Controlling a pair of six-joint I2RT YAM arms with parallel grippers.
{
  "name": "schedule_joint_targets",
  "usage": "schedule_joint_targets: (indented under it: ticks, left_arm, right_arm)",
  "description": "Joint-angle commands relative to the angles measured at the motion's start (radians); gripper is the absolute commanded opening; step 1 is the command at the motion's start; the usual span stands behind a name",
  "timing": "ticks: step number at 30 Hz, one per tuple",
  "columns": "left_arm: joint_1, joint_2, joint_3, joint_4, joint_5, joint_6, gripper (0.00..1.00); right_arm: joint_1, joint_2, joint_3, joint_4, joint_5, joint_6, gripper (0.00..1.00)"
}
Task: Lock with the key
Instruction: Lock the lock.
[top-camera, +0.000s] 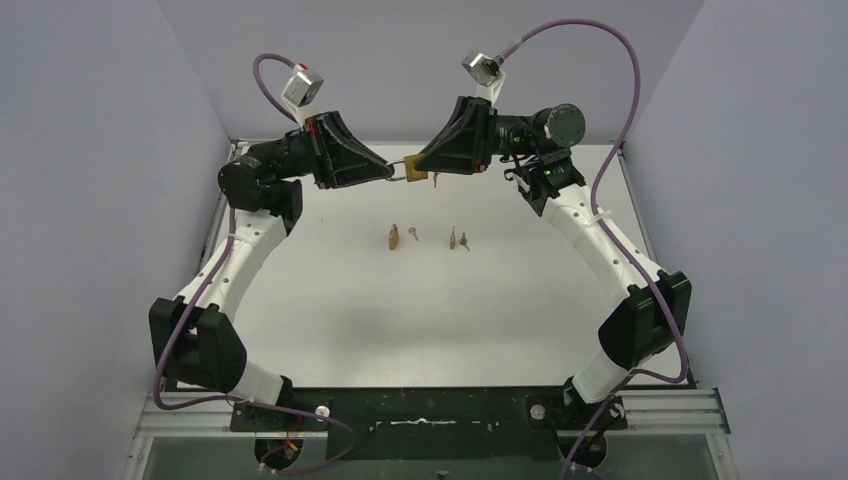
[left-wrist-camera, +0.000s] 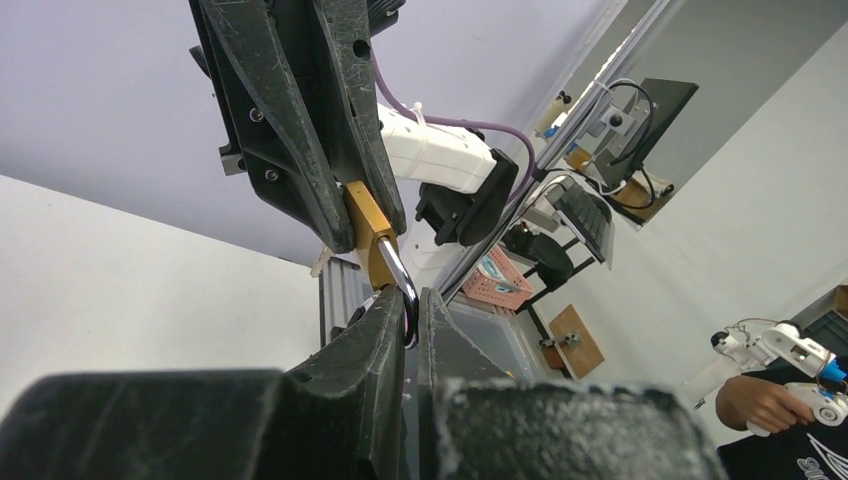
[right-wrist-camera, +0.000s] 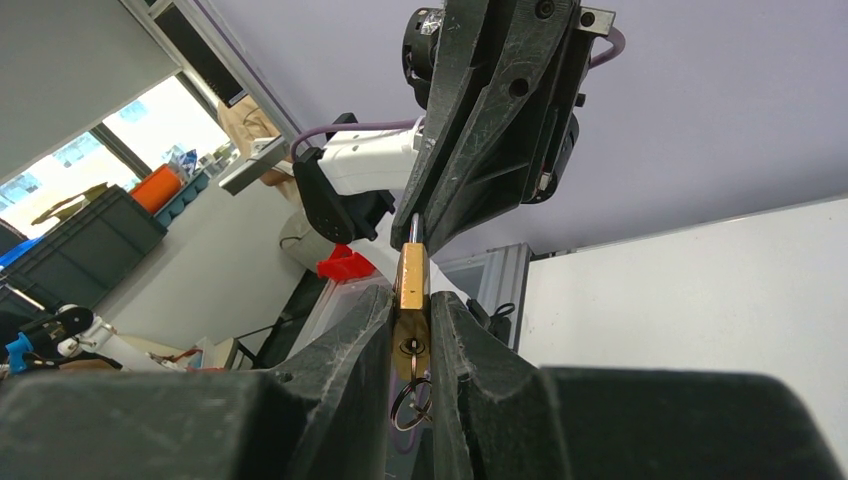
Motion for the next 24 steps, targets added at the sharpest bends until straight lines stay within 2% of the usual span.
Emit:
schedule_joint_targets:
  ticks: [1, 13, 24]
  left_arm:
    - [-0.01, 0.009, 0.057, 0.042, -0.056, -0.028, 0.0]
    - [-0.052, 0.013, 0.026, 0.072, -0.096, -0.075, 0.0]
    - [-0.064, 0.024, 0.025, 0.075, -0.115, -0.085, 0.0]
  right_arm:
    - [0.014, -0.018, 0.018, 0.058, 0.01, 0.006, 0.0]
    - [0.036, -0.013, 0.016, 0.008, 0.021, -0.062, 0.0]
    - [0.049, -0.038, 0.02, -0.113, 0.04, -0.186, 0.0]
